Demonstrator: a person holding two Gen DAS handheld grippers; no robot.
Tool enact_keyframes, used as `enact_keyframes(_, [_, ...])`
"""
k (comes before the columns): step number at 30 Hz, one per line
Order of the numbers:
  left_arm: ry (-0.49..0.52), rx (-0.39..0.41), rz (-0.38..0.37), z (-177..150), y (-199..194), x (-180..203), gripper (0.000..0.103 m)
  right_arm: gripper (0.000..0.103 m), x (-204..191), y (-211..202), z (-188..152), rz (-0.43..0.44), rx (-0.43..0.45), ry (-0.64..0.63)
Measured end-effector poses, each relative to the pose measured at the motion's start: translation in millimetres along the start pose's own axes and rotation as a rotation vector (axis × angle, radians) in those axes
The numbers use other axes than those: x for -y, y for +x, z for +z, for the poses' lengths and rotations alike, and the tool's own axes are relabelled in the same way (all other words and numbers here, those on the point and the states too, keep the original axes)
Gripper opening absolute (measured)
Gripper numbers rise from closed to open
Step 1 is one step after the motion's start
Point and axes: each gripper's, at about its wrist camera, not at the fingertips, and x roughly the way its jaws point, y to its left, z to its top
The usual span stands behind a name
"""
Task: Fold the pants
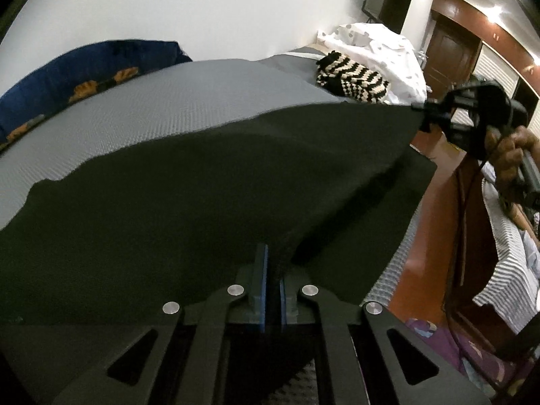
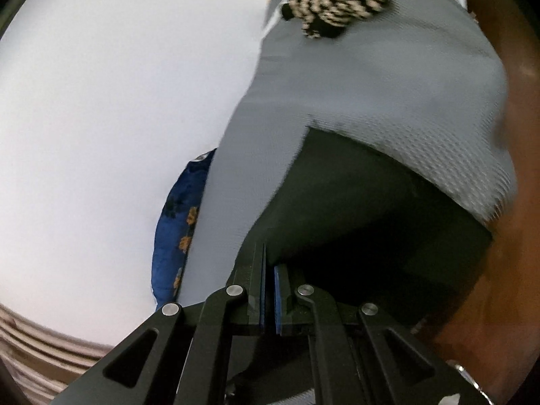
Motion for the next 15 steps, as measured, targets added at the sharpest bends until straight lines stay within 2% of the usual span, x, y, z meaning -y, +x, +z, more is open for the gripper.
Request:
enact_keyframes(4, [0.035,0.018,0.007,-0.8,-12.3,10.5,0.005,0.004,20.1,-5.2,-6.2,-0.009,0.003,0.031])
enact_keyframes(12, [0.099,-0.038,-0.002,-16.5,-9.2,23.8,0.005,0.004,64.8,2.4,-20.2,-0.055,-0.027,0.088])
enact_keyframes(15, [0.110,-0.036,-0.001,-17.3,-10.0,26.0,0.005,0.004,77.1,6.5,-24.3,-0.067,-0.036,0.107])
